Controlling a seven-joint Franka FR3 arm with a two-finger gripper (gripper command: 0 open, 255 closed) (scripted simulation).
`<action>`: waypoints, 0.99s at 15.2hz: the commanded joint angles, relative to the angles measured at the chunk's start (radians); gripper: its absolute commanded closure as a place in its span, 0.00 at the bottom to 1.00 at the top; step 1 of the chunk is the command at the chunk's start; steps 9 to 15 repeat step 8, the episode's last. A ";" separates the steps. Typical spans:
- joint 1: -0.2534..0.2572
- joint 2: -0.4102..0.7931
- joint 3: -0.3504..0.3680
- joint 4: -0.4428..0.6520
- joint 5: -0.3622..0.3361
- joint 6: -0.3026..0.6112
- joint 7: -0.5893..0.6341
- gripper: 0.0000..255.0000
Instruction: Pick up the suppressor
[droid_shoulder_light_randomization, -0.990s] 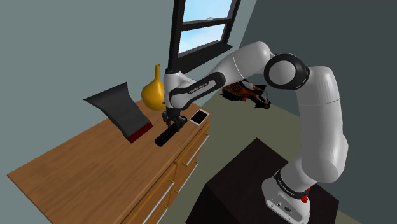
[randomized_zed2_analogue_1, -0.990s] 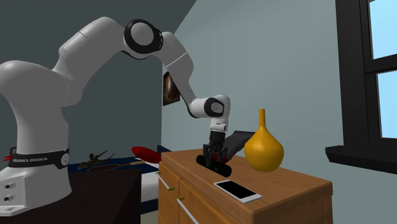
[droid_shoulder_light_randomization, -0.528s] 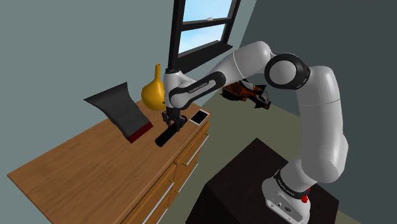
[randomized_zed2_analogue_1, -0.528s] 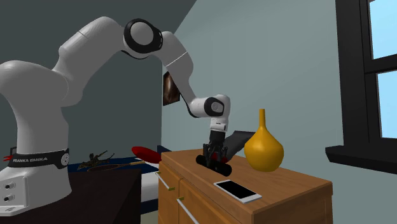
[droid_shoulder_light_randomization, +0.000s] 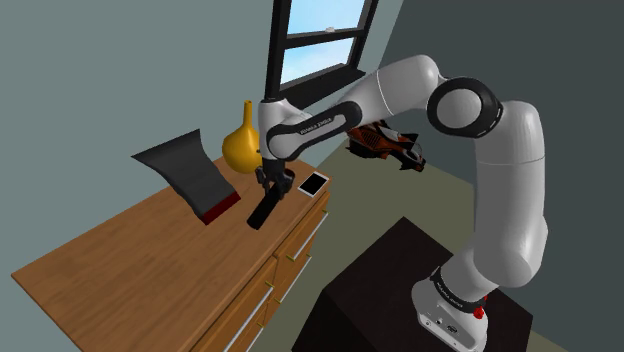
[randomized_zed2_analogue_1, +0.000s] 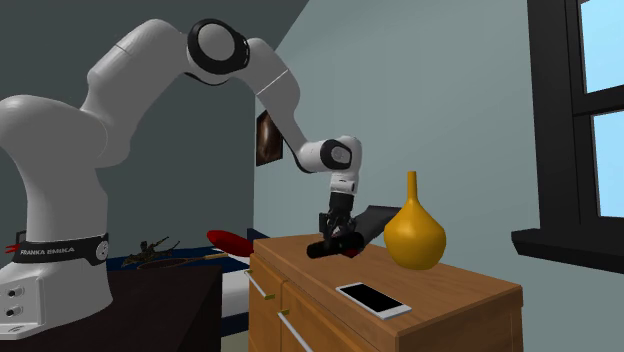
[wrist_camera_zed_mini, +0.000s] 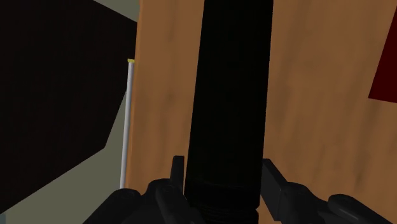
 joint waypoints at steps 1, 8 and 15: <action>-0.004 -0.017 0.004 0.003 0.006 -0.019 -0.004 1.00; -0.011 -0.060 0.014 0.008 0.021 -0.067 -0.012 1.00; -0.011 -0.060 0.014 0.008 0.021 -0.067 -0.012 1.00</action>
